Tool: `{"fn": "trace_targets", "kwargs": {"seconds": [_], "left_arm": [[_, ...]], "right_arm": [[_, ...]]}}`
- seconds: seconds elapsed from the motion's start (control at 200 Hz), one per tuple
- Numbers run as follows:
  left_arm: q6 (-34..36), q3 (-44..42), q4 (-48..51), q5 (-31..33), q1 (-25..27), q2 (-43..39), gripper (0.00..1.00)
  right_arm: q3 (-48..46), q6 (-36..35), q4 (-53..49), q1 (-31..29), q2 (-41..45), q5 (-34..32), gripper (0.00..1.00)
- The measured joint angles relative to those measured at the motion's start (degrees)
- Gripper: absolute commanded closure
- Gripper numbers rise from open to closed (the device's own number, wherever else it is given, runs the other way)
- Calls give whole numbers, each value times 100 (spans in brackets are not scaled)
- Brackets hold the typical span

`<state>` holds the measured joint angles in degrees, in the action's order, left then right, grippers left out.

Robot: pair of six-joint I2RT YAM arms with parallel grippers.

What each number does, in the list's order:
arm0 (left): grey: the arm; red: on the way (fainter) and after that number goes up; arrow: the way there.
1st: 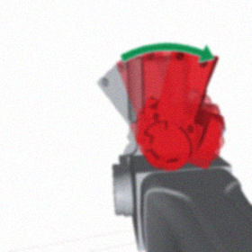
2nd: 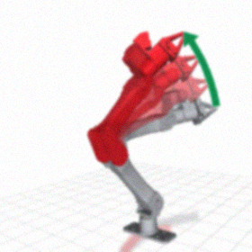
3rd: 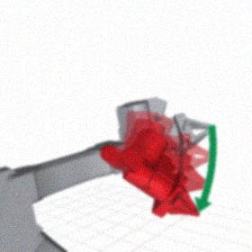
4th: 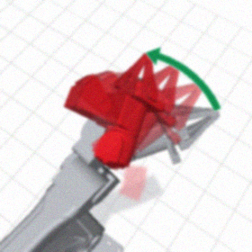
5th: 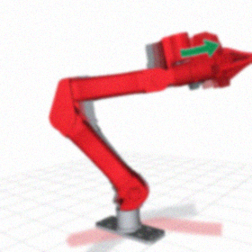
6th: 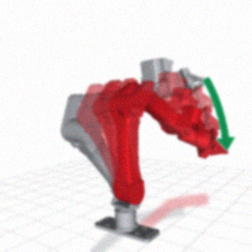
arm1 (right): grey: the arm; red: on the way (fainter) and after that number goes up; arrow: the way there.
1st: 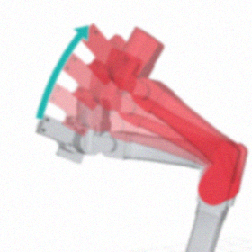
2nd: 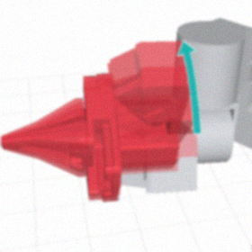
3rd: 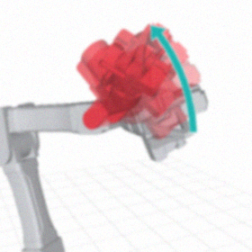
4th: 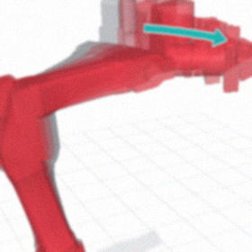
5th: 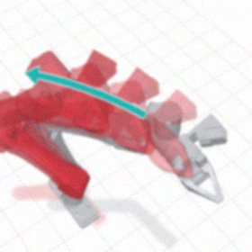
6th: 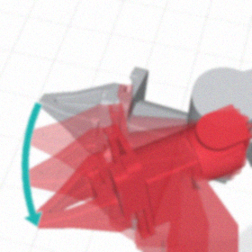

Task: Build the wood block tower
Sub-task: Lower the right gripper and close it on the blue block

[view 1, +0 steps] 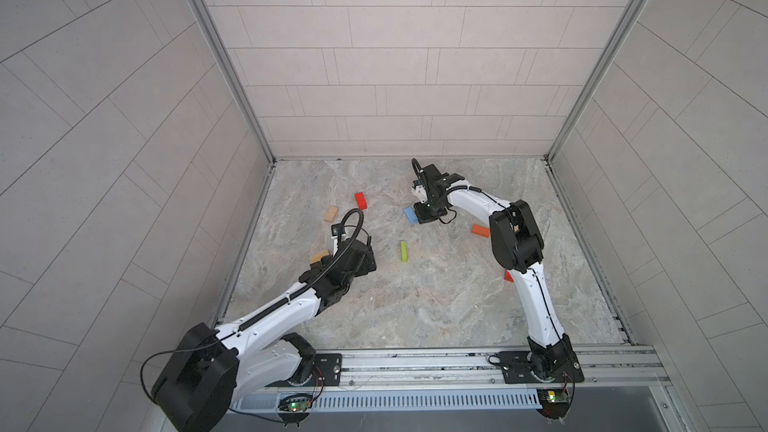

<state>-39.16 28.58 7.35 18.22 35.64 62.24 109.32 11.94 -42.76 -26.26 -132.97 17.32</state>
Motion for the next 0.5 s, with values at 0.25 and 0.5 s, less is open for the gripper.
{"fn": "trace_targets", "kwargs": {"seconds": [0.25, 0.5], "left_arm": [[0, 0, -4, 0, 0, 0, 0], [0, 0, -17, -2, 0, 0, 0]], "right_arm": [[-7, 13, -122, -149, 157, -555, 77], [533, -260, -446, -426, 407, -1029, 55]]}}
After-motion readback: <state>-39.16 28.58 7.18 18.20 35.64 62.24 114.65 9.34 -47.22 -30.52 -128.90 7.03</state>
